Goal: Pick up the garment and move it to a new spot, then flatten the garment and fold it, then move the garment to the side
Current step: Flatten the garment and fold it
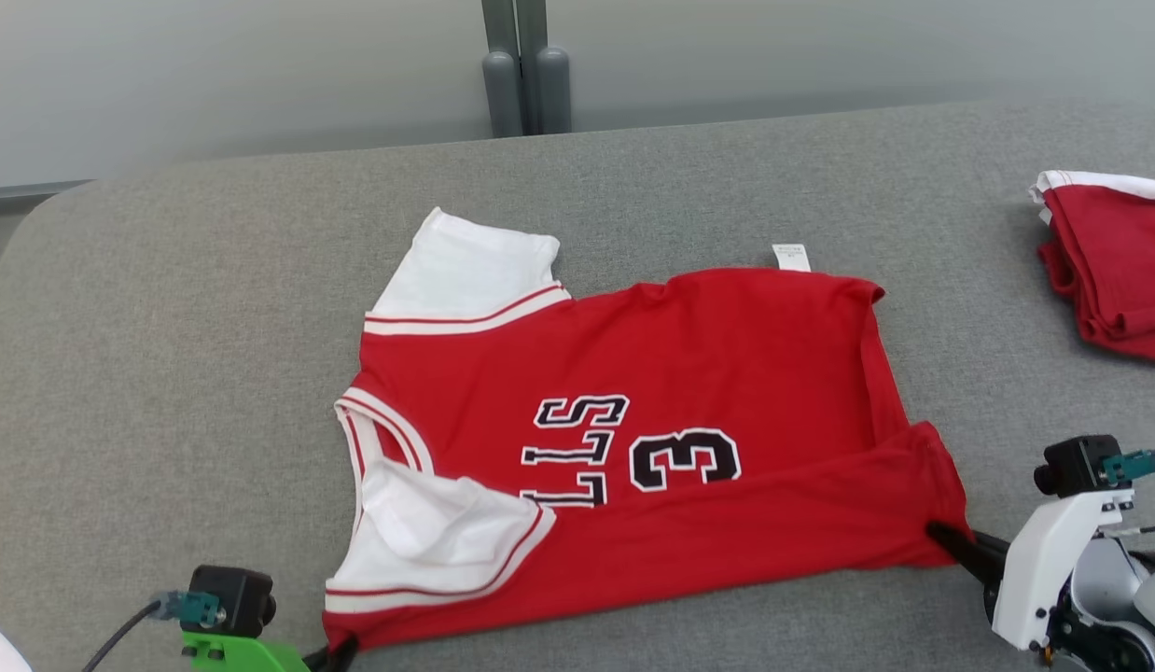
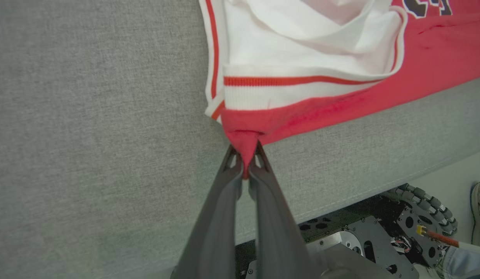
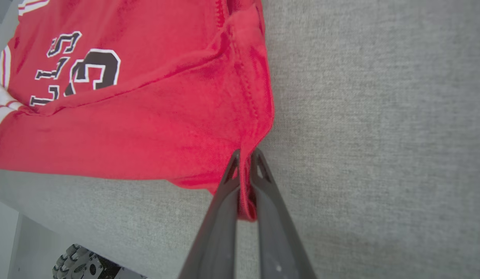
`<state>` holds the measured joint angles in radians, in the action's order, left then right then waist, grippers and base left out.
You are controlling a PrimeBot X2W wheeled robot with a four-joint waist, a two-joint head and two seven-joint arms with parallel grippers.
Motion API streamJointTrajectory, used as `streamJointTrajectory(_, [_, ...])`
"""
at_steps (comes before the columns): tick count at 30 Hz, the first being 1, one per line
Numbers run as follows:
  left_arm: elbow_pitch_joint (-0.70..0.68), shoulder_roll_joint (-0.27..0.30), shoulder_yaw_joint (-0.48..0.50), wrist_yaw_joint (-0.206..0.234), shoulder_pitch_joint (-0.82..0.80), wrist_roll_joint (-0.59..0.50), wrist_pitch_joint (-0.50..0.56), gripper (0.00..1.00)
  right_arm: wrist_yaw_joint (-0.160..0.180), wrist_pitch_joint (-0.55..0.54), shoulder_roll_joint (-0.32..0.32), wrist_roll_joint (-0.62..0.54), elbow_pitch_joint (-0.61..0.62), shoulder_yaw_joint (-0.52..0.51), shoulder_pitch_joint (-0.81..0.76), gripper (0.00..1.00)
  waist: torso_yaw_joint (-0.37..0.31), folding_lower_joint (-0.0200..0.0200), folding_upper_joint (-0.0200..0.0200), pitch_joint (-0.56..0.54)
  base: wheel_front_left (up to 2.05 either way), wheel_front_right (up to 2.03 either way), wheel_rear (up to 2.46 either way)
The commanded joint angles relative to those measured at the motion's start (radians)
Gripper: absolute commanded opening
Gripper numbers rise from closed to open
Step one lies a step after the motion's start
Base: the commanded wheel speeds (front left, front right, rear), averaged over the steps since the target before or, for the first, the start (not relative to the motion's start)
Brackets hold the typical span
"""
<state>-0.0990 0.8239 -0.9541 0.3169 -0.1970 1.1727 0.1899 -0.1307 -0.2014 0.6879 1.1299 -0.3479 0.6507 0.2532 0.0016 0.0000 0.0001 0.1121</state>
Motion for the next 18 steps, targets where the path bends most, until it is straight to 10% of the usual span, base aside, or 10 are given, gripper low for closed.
streamJointTrajectory(1, [-0.008, 0.013, -0.003, 0.011, 0.028, 0.013, 0.009, 0.00, 0.000, -0.010, 0.009, 0.011, 0.007, -0.007, -0.033, 0.00, -0.001, 0.0000, -0.0001, -0.005, 0.00, 0.00, 0.00])
streamJointTrajectory(6, [-0.024, 0.028, -0.008, 0.023, 0.061, 0.038, 0.020, 0.00, 0.000, -0.038, 0.005, 0.023, 0.029, -0.030, -0.096, 0.00, -0.005, 0.0000, -0.0001, -0.014, 0.00, 0.00, 0.00])
streamJointTrajectory(7, [-0.022, 0.029, -0.008, 0.023, 0.067, 0.042, 0.023, 0.00, 0.000, -0.047, 0.001, 0.023, 0.028, -0.038, -0.107, 0.28, -0.006, 0.0000, -0.0001, -0.015, 0.00, 0.00, 0.00])
streamJointTrajectory(8, [-0.021, 0.029, -0.009, 0.021, 0.069, 0.045, 0.025, 0.34, 0.000, -0.055, -0.003, 0.023, 0.024, -0.044, -0.115, 0.87, -0.007, 0.0000, -0.0001, -0.015, 0.00, 0.00, 0.00])
streamJointTrajectory(9, [-0.018, 0.030, -0.010, 0.018, 0.071, 0.046, 0.026, 1.00, 0.000, -0.064, -0.008, 0.018, 0.022, -0.052, -0.118, 1.00, -0.008, 0.0000, -0.0001, -0.015, 0.00, 0.00, 0.00])
streamJointTrajectory(18, [-0.042, 0.069, 0.007, 0.010, 0.003, 0.004, 0.029, 1.00, 0.000, -0.086, -0.009, 0.000, 0.078, -0.173, -0.134, 1.00, -0.008, 0.0000, -0.0001, -0.013, 0.00, 0.00, 0.00])
